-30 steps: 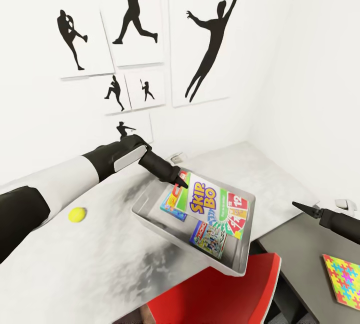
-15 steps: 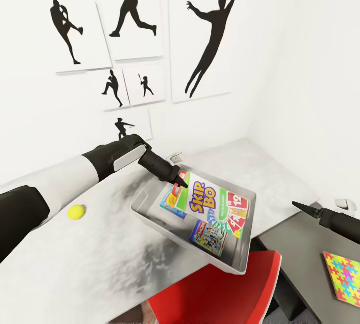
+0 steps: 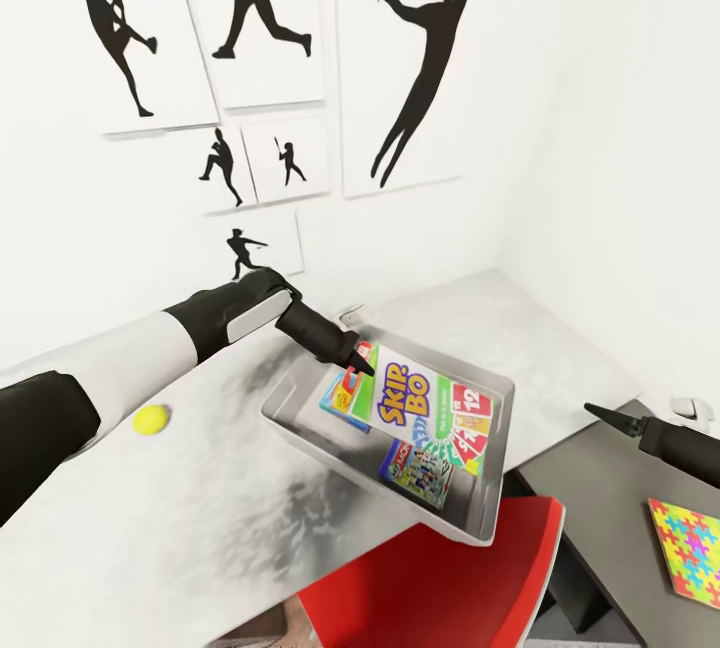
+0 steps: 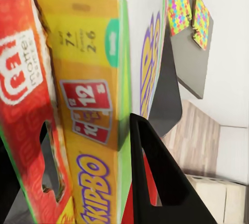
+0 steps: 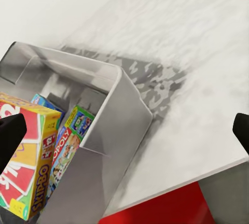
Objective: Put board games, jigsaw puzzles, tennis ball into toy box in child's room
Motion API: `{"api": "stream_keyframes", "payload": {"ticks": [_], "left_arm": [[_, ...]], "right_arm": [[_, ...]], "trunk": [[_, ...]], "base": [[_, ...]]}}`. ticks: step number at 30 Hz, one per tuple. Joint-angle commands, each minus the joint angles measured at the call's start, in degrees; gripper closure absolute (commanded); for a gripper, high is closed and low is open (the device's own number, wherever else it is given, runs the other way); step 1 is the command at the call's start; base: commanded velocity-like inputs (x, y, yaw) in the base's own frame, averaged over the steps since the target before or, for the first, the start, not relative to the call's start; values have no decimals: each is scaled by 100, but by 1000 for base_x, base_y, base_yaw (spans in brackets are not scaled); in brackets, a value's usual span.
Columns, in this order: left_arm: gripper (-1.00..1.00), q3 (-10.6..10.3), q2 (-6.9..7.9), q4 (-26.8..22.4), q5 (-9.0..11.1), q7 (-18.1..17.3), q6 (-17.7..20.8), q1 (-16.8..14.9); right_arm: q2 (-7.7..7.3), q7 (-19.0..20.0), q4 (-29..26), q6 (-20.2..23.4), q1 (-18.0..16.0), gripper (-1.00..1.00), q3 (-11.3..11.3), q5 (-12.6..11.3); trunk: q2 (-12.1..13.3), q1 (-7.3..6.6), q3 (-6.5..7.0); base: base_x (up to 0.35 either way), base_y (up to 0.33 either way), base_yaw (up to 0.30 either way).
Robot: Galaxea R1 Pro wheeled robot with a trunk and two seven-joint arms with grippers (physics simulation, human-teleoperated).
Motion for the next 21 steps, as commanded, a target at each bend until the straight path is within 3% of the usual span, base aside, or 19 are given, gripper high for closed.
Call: {"api": "stream_keyframes", "payload": {"ticks": [1, 16, 21], "left_arm": [[100, -24, 3, 8, 15, -31, 7, -11], [100, -22, -7, 149, 13, -1, 7, -37], [100, -27, -121, 315, 5, 14, 7, -70]], "right_arm": [[0, 9, -2, 32, -5, -100, -3, -15], [8, 12, -78, 35, 6, -100, 13, -15], [6, 12, -120, 39, 16, -100, 12, -15]], "trunk": [[-12, 3, -20], [-12, 3, -158], [-12, 3, -204]], "base": [[0, 0, 0], [0, 0, 0], [0, 0, 0]]}}
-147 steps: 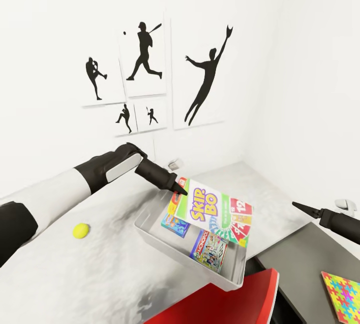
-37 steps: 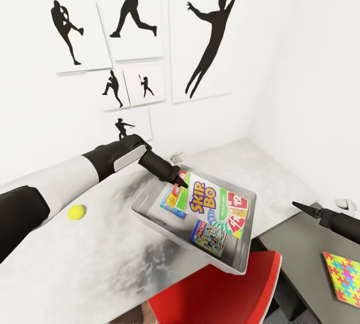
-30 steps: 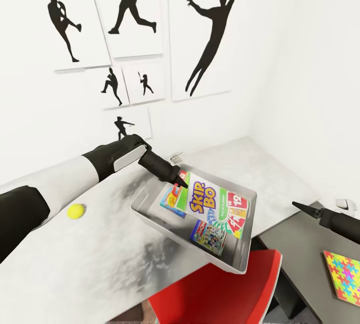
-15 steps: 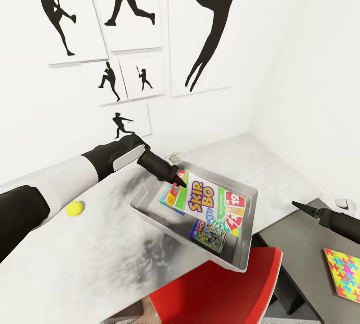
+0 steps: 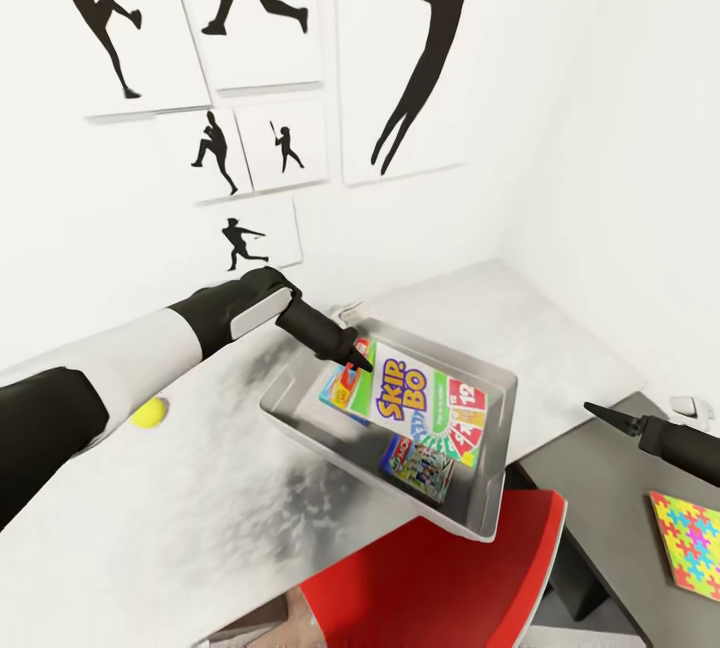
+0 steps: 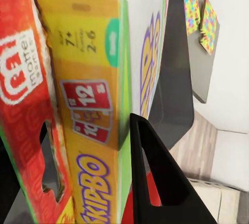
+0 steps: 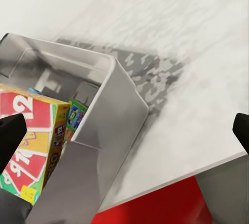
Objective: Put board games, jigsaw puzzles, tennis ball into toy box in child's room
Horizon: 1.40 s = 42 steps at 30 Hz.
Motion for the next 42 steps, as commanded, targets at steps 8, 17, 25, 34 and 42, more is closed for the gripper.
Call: {"api": "stream_keyframes", "payload": {"ticks": [8, 17, 25, 34, 42], "left_arm": [[100, -60, -216, 244, -25, -24, 2, -40], [100, -101, -306, 370, -36, -20, 2, -56], [100, -114, -325, 395, -35, -21, 2, -134], [100, -125, -326, 403, -32, -23, 2, -171], [100, -128, -327, 404, -36, -21, 2, -178]], "right_arm": [[-2, 13, -17, 34, 4, -100, -4, -14], [-4, 14, -21, 34, 8, -100, -4, -14], [-1, 14, -22, 34, 9, -100, 0, -18], [-4, 15, -22, 34, 11, -100, 4, -19], [-1, 15, -22, 34, 14, -100, 4, -22]], "trunk": [[-12, 3, -84], [-12, 3, -167], [-12, 3, -241], [-12, 3, -324], [-12, 3, -398]], "base": [[0, 0, 0], [0, 0, 0], [0, 0, 0], [0, 0, 0], [0, 0, 0]]}}
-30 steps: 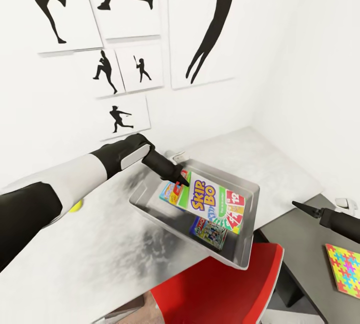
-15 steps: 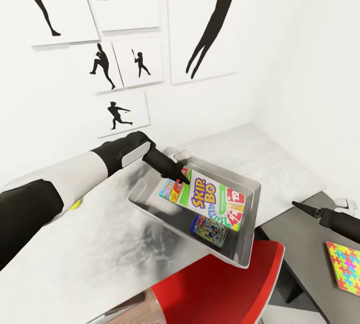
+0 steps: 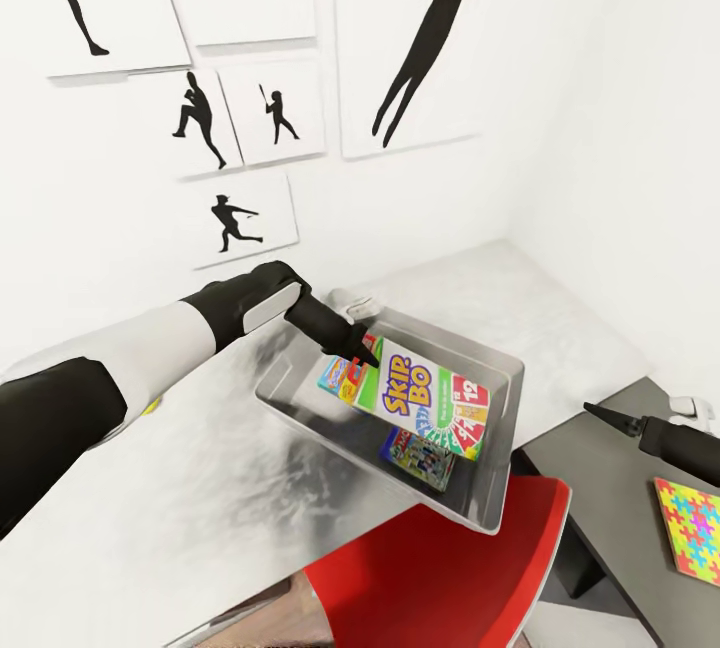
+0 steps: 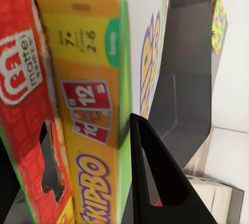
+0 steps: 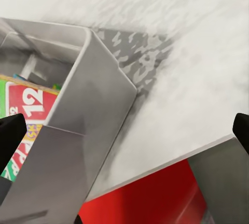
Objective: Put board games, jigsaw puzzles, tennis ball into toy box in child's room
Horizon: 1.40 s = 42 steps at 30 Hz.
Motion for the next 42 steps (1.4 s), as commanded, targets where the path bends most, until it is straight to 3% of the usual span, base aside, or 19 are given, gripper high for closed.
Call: {"api": "stream_keyframes", "payload": {"ticks": [1, 28, 42], "left_arm": [[100, -30, 3, -1, 5, -38, 0, -11], [100, -31, 10, -1, 3, -36, 0, -13], [100, -31, 24, -1, 3, -36, 0, -13]], "right_arm": [[-2, 9, -1, 32, -6, -100, -4, -14], [-1, 7, -1, 32, -2, -100, -6, -7], [3, 6, -2, 32, -2, -100, -12, -7]], "trunk": [[-11, 3, -19], [-11, 3, -264], [-11, 3, -290]], "base": [[0, 0, 0], [0, 0, 0], [0, 0, 0]]}}
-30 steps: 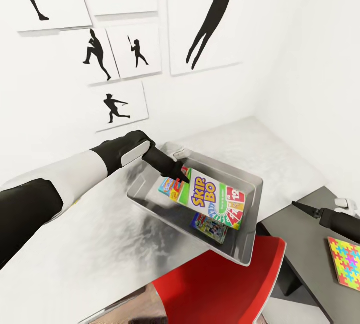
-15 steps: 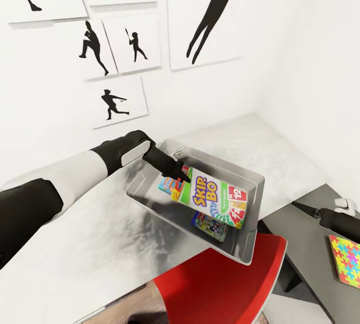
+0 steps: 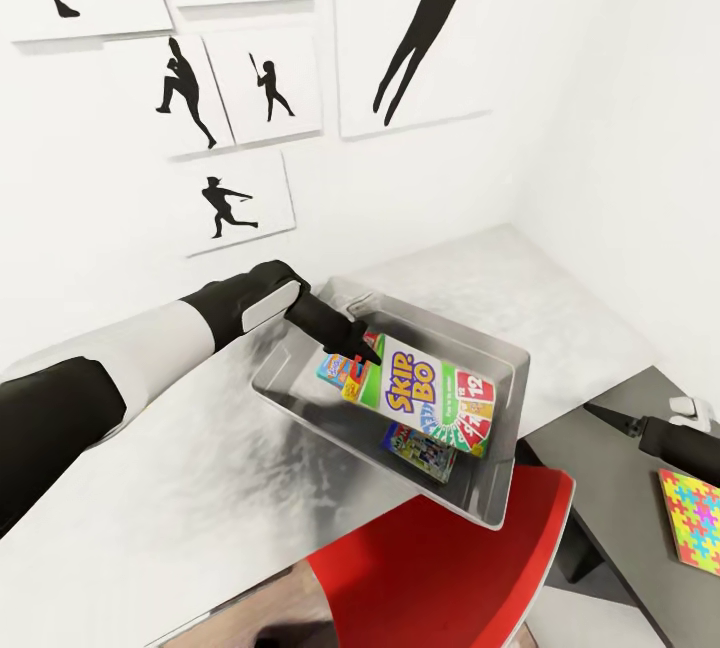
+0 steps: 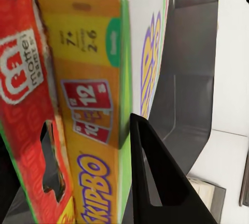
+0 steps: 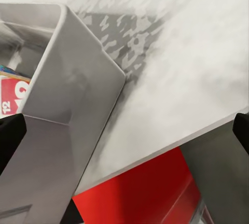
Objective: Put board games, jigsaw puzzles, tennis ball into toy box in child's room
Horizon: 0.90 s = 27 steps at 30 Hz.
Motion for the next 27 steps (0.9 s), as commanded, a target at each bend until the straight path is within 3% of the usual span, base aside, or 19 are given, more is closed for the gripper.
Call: {"api": "stream_keyframes", "payload": {"ticks": [1, 13, 14, 27], "left_arm": [[100, -55, 3, 10, -191, -26, 0, -9], [100, -55, 23, 8, -191, -26, 0, -9], [-100, -55, 26, 7, -191, -26, 0, -9], [-100, -48, 58, 1, -183, -26, 0, -16]], "right_arm": [[-1, 9, -1, 32, -4, -100, -4, -14], [0, 10, -4, 32, -3, -100, -2, -14], [0, 10, -5, 32, -3, -100, -3, -14], [0, 10, -58, 32, 0, -100, -4, -14]], "trunk": [[-10, 4, -10], [-10, 4, -11], [-10, 4, -11], [-10, 4, -11]], "base": [[0, 0, 0], [0, 0, 0], [0, 0, 0], [0, 0, 0]]}}
